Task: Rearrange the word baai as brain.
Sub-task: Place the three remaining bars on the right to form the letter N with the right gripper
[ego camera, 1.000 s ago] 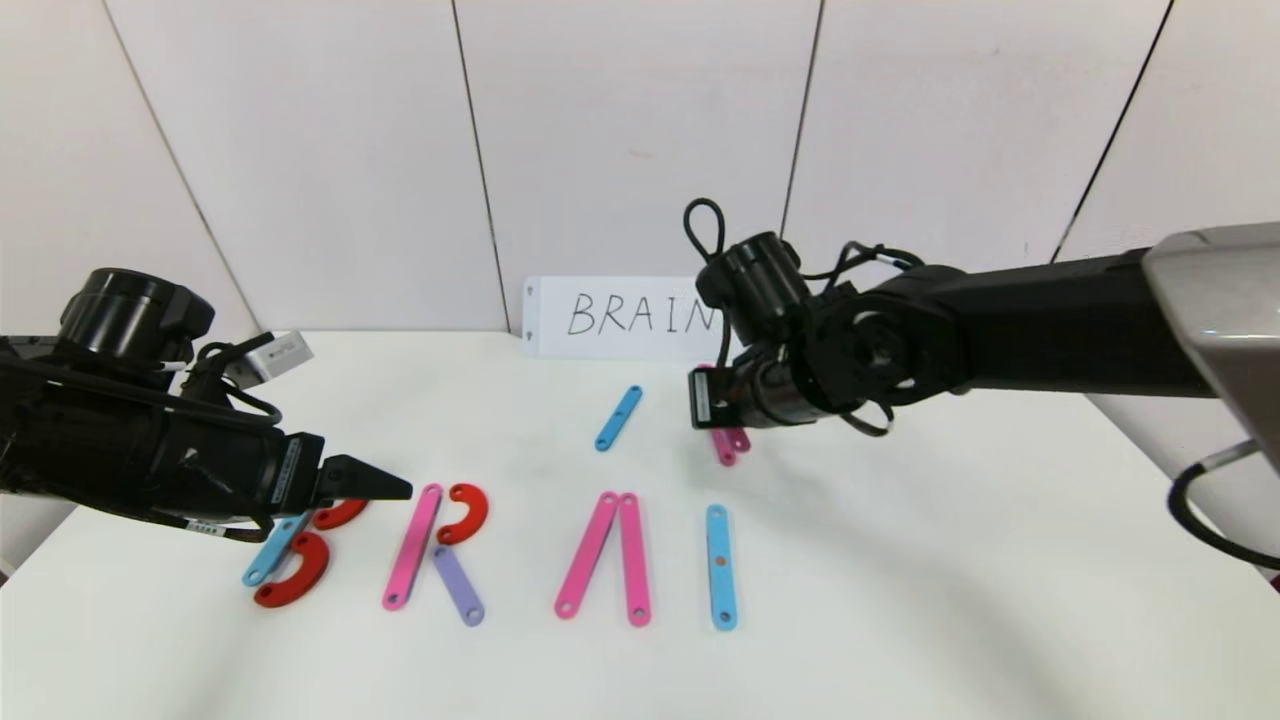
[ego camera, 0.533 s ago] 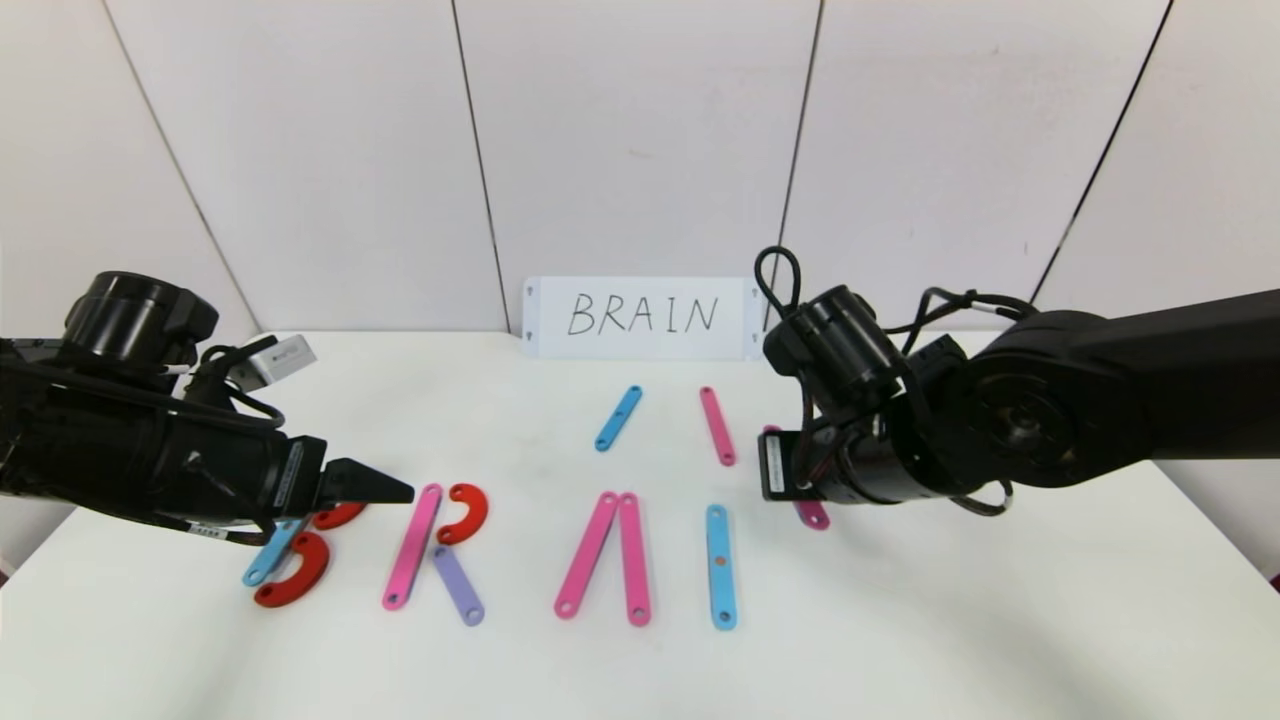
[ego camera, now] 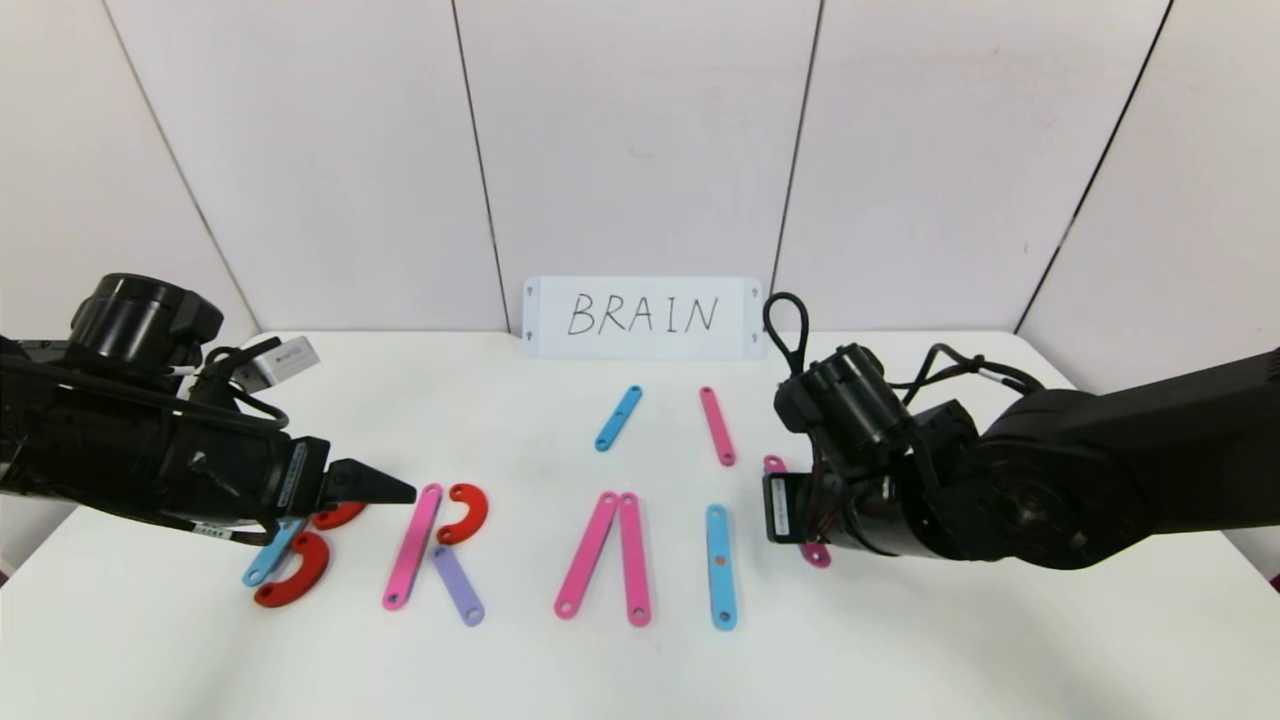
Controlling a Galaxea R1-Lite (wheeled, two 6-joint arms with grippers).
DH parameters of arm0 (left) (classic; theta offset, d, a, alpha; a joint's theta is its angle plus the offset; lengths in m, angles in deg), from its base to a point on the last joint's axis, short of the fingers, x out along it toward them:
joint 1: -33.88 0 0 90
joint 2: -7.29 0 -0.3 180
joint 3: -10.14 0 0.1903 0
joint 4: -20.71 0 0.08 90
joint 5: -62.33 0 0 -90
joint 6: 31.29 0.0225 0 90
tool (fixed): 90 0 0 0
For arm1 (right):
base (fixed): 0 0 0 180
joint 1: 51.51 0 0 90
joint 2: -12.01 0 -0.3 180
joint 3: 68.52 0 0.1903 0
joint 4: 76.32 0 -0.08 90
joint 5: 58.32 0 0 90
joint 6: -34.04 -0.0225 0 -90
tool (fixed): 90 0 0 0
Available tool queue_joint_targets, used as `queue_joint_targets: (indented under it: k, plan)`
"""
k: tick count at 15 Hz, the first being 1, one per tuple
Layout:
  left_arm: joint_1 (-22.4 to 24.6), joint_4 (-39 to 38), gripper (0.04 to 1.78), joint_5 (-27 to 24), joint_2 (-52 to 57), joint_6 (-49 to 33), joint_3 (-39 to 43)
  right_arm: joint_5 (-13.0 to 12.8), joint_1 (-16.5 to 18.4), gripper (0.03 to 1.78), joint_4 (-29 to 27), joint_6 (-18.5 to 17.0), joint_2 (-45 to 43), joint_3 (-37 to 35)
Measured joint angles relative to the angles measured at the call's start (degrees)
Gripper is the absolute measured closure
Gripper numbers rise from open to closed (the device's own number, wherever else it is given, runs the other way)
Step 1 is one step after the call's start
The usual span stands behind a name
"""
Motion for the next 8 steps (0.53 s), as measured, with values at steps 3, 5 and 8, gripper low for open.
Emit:
queue_joint_targets:
  k: [3,5,8]
  plan:
    - [-0.02,0.0,0.08,0.0,-0.02,-0.02,0.02,-0.24,-0.09,1.51,0.0,-0.13,1.43,-0.56]
    - [-0.02,0.0,0.08,0.0,-0.02,0.0,0.02,-0.35,-0.35,1.51,0.0,-0.22,2.0,-0.94]
    - [-0.05,0.04,0.08,0.0,-0.05,-0.05,0.02,-0.39,-0.6,1.51,0.02,-1.33,2.72,-1.27]
